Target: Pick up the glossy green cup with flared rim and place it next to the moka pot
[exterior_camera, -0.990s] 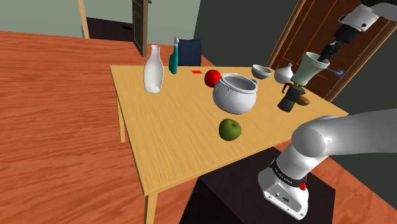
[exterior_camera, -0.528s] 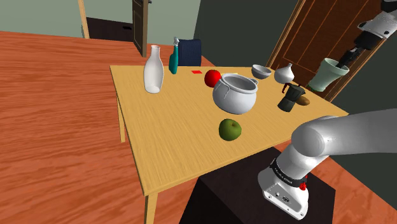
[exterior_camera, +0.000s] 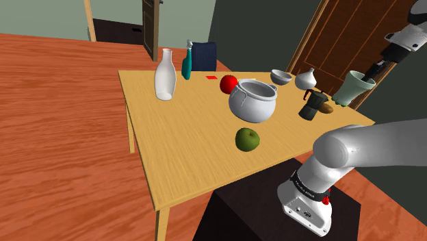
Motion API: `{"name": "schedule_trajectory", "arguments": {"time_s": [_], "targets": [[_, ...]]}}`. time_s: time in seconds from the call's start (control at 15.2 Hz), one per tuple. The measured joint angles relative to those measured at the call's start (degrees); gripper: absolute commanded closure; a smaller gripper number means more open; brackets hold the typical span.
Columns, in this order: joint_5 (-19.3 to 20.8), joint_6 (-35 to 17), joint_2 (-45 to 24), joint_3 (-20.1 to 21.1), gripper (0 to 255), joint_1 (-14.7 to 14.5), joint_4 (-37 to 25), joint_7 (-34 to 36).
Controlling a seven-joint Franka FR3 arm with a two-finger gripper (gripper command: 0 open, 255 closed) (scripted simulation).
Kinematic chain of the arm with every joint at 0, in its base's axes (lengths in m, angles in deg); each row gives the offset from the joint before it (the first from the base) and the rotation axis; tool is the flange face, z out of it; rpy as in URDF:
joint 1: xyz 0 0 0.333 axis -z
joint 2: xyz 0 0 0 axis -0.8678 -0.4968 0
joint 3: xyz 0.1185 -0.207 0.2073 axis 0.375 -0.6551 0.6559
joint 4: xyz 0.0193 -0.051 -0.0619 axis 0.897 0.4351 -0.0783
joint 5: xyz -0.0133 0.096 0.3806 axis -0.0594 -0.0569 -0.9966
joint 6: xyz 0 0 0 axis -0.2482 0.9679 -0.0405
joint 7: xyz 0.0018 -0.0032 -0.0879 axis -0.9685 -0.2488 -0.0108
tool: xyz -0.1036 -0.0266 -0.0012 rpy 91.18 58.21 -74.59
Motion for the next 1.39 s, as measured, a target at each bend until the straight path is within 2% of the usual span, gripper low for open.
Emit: {"name": "schedule_trajectory", "arguments": {"time_s": [1.39], "targets": [[5.0, -14.3, 2.6, -5.9, 255, 2.0, 16.0, -0.1]]}}
